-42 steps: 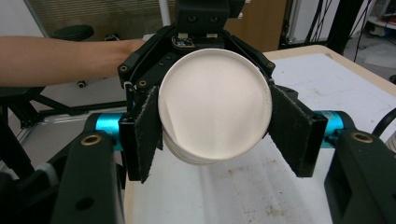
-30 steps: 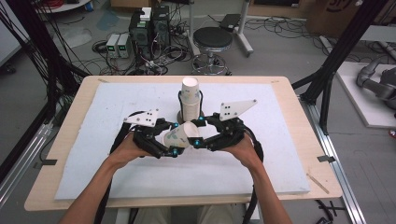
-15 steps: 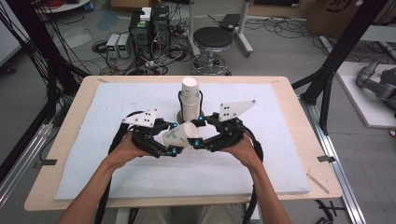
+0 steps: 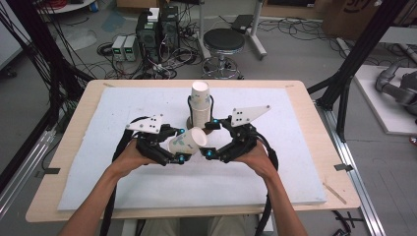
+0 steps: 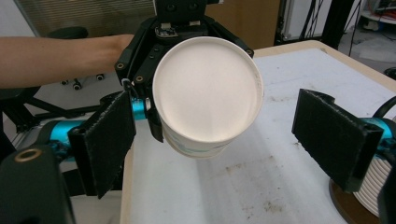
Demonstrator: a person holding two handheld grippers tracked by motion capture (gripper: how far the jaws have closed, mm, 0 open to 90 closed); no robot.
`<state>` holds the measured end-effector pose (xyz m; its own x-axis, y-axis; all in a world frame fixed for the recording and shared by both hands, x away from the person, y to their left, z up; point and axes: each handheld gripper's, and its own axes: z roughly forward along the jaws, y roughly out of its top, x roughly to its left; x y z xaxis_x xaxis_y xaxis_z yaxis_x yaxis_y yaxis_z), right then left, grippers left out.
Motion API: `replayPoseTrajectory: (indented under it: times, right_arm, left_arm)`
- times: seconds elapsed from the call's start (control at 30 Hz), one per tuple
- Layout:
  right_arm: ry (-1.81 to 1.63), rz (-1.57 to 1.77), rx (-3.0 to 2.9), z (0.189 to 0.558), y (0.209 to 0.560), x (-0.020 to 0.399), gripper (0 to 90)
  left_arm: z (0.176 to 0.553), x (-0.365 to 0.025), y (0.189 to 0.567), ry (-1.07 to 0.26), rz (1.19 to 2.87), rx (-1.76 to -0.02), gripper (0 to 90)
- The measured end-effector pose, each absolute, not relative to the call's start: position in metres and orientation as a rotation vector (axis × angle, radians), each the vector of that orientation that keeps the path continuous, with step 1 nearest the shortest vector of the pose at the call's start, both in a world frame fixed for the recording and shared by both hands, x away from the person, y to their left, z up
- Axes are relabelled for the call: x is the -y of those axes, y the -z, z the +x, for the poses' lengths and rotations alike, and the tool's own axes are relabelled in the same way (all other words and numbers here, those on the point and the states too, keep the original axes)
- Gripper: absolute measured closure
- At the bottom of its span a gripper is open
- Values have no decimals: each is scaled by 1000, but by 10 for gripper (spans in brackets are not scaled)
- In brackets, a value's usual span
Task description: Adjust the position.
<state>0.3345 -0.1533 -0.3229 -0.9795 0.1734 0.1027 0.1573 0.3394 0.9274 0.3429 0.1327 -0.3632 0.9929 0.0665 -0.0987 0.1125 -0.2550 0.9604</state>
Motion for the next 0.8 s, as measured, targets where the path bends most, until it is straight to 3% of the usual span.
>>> replayPoseTrajectory:
  times: [0.8]
  right_arm:
    - [-1411, 300, -2691, 332, 323, 154, 137]
  left_arm:
    - [336, -155, 342, -7, 2051, -162, 303]
